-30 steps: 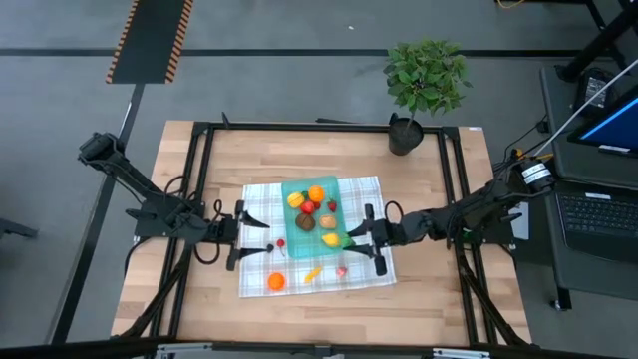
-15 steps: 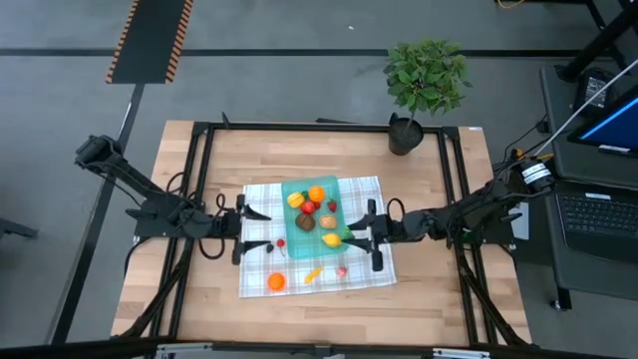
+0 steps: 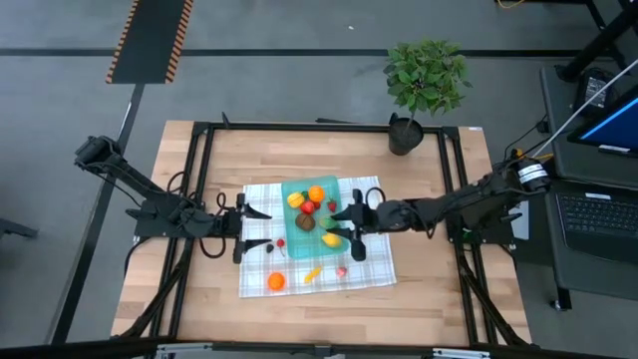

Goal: Pick and placing Produce into tupperware
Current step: Put the green peas into the blue bin

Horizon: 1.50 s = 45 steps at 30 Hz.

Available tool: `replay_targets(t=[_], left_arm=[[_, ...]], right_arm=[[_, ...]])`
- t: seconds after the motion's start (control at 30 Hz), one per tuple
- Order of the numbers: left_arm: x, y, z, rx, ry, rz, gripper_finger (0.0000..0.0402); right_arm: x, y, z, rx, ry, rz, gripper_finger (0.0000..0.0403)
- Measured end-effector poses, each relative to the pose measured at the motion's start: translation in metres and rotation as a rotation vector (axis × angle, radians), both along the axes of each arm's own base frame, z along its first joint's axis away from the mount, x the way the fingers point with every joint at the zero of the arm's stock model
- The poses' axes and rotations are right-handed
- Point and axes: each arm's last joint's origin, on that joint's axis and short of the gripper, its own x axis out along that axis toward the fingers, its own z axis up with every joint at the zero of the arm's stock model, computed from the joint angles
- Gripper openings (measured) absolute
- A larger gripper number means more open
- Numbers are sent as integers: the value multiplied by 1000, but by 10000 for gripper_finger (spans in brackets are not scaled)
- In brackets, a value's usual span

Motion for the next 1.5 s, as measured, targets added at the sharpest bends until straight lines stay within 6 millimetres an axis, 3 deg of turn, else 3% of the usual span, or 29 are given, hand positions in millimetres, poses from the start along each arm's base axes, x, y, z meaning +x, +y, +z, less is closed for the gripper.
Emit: replay_targets(t=[0.27, 0.5, 0.87, 1.17, 1.5], left_arm=[[-1, 0, -5, 15, 56, -25, 292], [-1, 0, -5, 15, 56, -26, 292], [-1, 0, -6, 15, 57, -27, 292], [-1, 0, -6, 17, 60, -27, 292], [-2, 0, -7, 21, 67, -27, 292]], right_arm=[[23, -8, 4, 56, 94, 97, 136], [44, -4, 5, 29, 341, 93, 136], [74, 2, -19, 37, 526, 107, 136], [79, 3, -46, 55, 606, 112, 137], [80, 3, -46, 56, 602, 112, 206]])
